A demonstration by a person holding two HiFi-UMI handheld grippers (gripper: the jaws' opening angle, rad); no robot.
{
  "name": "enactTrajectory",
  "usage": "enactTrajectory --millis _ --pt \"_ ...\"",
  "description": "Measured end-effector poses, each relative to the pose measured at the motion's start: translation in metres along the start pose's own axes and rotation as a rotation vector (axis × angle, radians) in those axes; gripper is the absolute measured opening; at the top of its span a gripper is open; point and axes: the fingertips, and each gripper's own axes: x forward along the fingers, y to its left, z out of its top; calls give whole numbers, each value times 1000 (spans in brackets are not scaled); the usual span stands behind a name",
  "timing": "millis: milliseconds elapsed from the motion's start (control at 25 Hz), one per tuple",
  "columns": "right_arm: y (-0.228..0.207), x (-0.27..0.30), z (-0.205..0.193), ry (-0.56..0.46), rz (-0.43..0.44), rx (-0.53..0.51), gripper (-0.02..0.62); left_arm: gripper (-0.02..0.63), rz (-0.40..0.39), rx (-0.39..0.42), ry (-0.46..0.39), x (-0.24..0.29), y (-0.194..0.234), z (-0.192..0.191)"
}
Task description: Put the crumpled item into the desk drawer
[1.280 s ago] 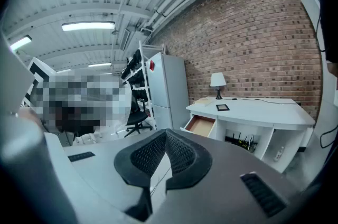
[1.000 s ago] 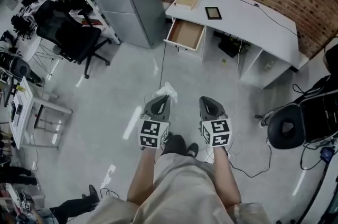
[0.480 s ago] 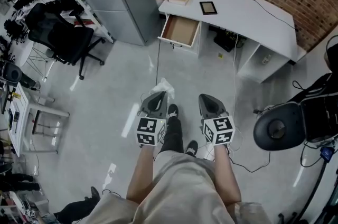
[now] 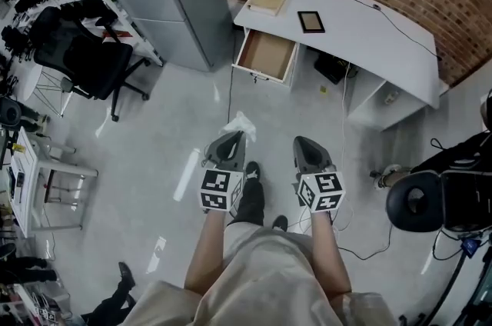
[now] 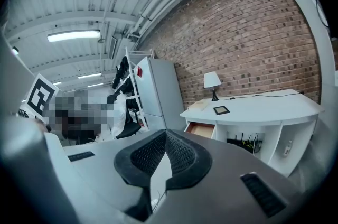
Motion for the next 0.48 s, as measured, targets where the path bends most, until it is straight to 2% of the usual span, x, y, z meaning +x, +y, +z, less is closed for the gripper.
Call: enactTrajectory --millis 320,480 --pt "-12 83 21 26 25 1 25 15 3 -44 -22 65 64 18" --pt "-17 116 31 36 1 19 25 15 -4 -70 -10 87 97 18"
